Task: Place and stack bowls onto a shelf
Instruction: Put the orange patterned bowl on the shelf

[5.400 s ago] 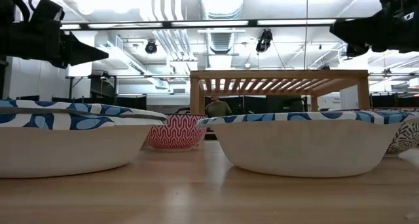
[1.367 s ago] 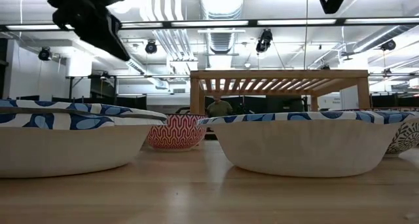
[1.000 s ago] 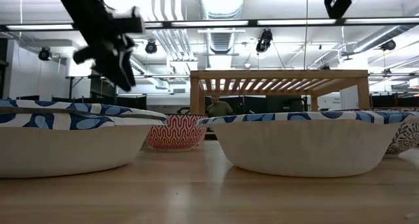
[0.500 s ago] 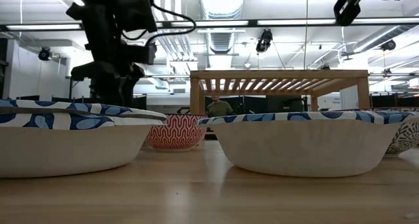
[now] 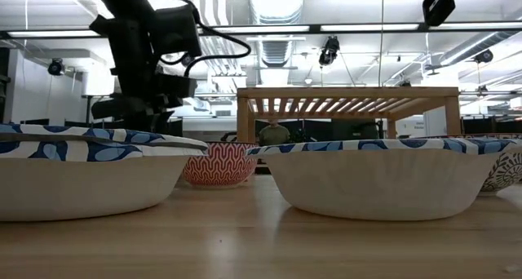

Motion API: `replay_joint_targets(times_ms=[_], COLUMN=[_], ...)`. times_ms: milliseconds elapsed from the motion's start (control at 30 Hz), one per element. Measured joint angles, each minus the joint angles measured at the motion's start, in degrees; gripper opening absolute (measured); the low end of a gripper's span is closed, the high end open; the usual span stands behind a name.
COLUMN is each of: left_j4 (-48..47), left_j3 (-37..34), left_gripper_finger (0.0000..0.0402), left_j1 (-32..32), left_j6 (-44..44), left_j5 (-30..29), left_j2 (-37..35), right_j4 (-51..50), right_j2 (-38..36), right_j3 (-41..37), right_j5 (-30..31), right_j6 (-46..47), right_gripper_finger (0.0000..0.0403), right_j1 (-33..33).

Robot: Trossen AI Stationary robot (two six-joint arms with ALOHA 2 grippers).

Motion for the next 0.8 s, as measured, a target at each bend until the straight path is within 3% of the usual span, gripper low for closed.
replay_joint_targets(times_ms=[267, 567, 800], left_j4=[-0.15, -2.27, -7.25], left_j3=[-0.01, 0.35, 4.63], left_gripper_finger=[0.0009, 0.0003, 0.0002], left_j1=[0.00, -0.11, -0.50], left_j6=[0.00, 0.07, 0.19], left_j5=[0.32, 0.20, -0.11], left_j2=[0.33, -0.10, -2.55], right_j4=[-0.02, -0.06, -0.08], right_j2=[0.02, 0.02, 0.02], right_j3=[-0.02, -0.02, -0.02], right_j5=[0.00, 0.00, 0.00], right_j6=[-0.44, -0.83, -1.05], right_gripper_finger=[0.0054, 0.0054, 0.0054], right_j1=[0.00, 0.00, 0.00])
